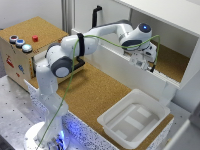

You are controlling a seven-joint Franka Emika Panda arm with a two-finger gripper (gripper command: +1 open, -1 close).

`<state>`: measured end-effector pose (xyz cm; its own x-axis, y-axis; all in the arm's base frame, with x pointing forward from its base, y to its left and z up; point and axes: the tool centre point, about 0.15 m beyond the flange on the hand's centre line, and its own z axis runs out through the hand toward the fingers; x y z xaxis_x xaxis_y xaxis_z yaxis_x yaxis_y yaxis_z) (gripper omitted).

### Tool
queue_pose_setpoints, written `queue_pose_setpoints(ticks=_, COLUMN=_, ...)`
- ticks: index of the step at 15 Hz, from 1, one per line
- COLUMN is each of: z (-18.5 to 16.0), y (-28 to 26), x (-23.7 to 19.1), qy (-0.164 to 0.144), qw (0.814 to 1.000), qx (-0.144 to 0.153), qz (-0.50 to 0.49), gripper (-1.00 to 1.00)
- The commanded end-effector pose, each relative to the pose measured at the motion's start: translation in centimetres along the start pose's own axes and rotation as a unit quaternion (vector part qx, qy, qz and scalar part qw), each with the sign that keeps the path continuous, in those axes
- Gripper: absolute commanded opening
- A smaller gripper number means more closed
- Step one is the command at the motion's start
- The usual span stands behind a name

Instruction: Pick up the purple block

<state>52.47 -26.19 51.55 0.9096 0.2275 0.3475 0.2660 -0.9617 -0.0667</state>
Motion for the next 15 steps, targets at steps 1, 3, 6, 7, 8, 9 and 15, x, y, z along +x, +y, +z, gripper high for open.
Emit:
queue_pose_setpoints(ticks=1, z=0.9, y=-1.5, x=2.9, qy=0.079, qw=0.997, qx=-0.012, qz=-0.015, gripper=1.0)
queue_pose_setpoints(ticks=3, z=2.1, y=-1.8, x=4.5, qy=0.11, qw=0.993, qx=-0.039, qz=-0.023, gripper=1.0)
queue_pose_setpoints(ticks=6, z=3.5, y=-0.2, x=6.1, qy=0.146, qw=0.988, qx=-0.06, qz=0.0, gripper=1.0)
queue_pose_setpoints(ticks=7, z=3.7, y=0.2, x=6.3, qy=0.154, qw=0.986, qx=-0.064, qz=0.003, gripper=1.0)
queue_pose_setpoints(ticks=8, z=4.0, y=0.9, x=6.6, qy=0.162, qw=0.985, qx=-0.063, qz=0.007, gripper=1.0)
queue_pose_setpoints(ticks=9, z=4.6, y=1.5, x=7.0, qy=0.158, qw=0.986, qx=-0.054, qz=0.009, gripper=1.0)
queue_pose_setpoints(ticks=15, z=7.1, y=4.4, x=10.4, qy=0.158, qw=0.986, qx=-0.028, qz=0.04, gripper=1.0)
